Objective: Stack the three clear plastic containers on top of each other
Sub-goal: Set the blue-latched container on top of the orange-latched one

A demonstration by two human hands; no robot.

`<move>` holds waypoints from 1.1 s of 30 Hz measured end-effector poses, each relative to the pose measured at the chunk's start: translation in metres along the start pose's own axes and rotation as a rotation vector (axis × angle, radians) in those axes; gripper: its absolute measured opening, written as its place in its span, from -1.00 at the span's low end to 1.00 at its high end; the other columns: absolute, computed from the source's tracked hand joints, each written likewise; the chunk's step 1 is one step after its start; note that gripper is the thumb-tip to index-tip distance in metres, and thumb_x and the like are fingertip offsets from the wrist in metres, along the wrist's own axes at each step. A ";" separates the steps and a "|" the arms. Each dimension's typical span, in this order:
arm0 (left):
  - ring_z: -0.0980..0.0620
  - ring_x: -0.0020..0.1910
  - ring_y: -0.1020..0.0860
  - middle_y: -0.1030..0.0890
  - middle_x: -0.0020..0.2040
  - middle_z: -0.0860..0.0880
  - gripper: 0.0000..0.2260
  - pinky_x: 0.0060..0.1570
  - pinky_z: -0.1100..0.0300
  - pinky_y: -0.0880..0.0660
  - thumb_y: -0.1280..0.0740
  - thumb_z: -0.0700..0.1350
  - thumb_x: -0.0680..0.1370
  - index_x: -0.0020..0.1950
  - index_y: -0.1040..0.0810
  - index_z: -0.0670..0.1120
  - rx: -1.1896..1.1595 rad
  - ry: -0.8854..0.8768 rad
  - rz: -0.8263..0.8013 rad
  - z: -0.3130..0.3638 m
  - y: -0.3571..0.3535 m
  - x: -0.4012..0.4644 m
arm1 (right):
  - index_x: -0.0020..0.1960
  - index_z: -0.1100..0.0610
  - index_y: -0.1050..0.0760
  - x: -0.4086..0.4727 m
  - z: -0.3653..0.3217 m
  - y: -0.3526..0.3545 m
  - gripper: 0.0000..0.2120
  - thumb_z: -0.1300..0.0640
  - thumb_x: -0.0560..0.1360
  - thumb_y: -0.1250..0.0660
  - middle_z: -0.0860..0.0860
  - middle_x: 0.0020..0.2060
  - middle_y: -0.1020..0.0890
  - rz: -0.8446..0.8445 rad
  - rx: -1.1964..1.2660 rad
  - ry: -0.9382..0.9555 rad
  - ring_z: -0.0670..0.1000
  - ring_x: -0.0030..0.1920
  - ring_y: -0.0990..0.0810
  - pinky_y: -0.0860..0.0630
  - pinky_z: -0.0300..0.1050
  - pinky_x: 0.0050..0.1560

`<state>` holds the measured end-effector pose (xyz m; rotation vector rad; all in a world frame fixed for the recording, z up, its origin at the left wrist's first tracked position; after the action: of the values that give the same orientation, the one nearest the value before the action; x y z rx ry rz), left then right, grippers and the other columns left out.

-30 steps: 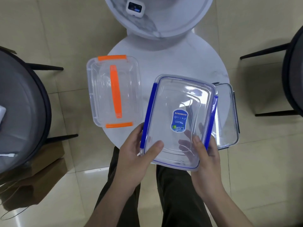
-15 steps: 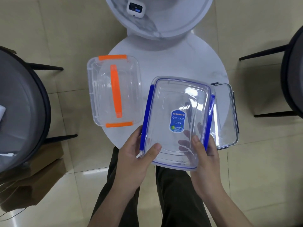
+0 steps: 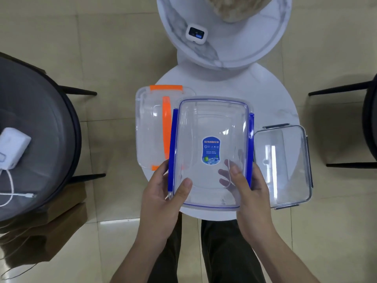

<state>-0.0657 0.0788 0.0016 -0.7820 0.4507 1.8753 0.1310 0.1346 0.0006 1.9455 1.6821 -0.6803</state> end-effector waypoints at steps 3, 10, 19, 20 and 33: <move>0.06 0.25 -0.63 -0.67 0.16 0.19 -0.51 0.03 -0.01 -0.69 -0.48 0.19 0.28 0.20 -0.51 0.26 -0.014 0.018 0.043 0.005 0.016 0.008 | 0.18 -0.22 -0.59 0.005 -0.002 -0.019 -0.55 -0.26 0.32 -0.51 -0.08 0.15 -0.70 -0.040 -0.016 0.025 0.11 0.16 -0.69 -0.66 -0.08 0.03; 0.03 0.17 -0.68 -0.69 0.17 0.07 -0.36 -0.03 0.03 -0.71 -0.48 0.19 0.29 0.33 -0.48 0.04 0.016 0.003 0.125 0.024 0.052 0.031 | 0.19 -0.20 -0.57 0.017 -0.007 -0.064 -0.66 -0.14 0.41 -0.43 -0.22 0.07 -0.71 -0.086 -0.072 0.050 -0.15 0.13 -0.68 -0.61 -0.36 -0.14; 0.11 0.09 -0.70 -0.72 0.10 0.13 -0.49 -0.17 0.22 -0.69 -0.51 0.08 0.39 0.30 -0.50 0.03 0.022 -0.003 0.171 0.027 0.073 0.057 | 0.26 -0.08 -0.56 0.035 -0.007 -0.094 -0.61 -0.14 0.46 -0.40 -0.18 0.06 -0.72 -0.088 -0.154 0.039 -0.18 0.08 -0.69 -0.61 -0.37 -0.14; 0.13 0.08 -0.71 -0.72 0.08 0.16 -0.52 -0.20 0.25 -0.68 -0.51 0.07 0.40 0.28 -0.51 0.06 0.030 -0.006 0.168 0.027 0.073 0.059 | 0.27 -0.06 -0.55 0.037 -0.007 -0.096 -0.57 -0.15 0.44 -0.40 -0.17 0.06 -0.72 -0.087 -0.156 0.034 -0.17 0.08 -0.69 -0.62 -0.36 -0.16; 0.16 0.10 -0.69 -0.68 0.17 0.12 -0.48 -0.09 0.15 -0.71 -0.48 0.08 0.40 0.32 -0.45 0.06 0.153 -0.003 0.144 0.020 0.082 0.087 | 0.30 -0.05 -0.50 0.059 0.014 -0.106 -0.50 -0.16 0.40 -0.40 -0.20 0.09 -0.67 -0.114 -0.261 -0.024 -0.21 0.08 -0.67 -0.62 -0.32 -0.27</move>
<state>-0.1707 0.1142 -0.0471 -0.6591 0.6552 1.9485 0.0327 0.1840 -0.0519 1.6657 1.7795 -0.4929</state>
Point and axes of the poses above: each hand's wrist, its own x-axis towards the middle knuckle, its own y-axis out of the back of the hand, z = x × y, the point moved 8 cm from there along x, towards the middle knuckle
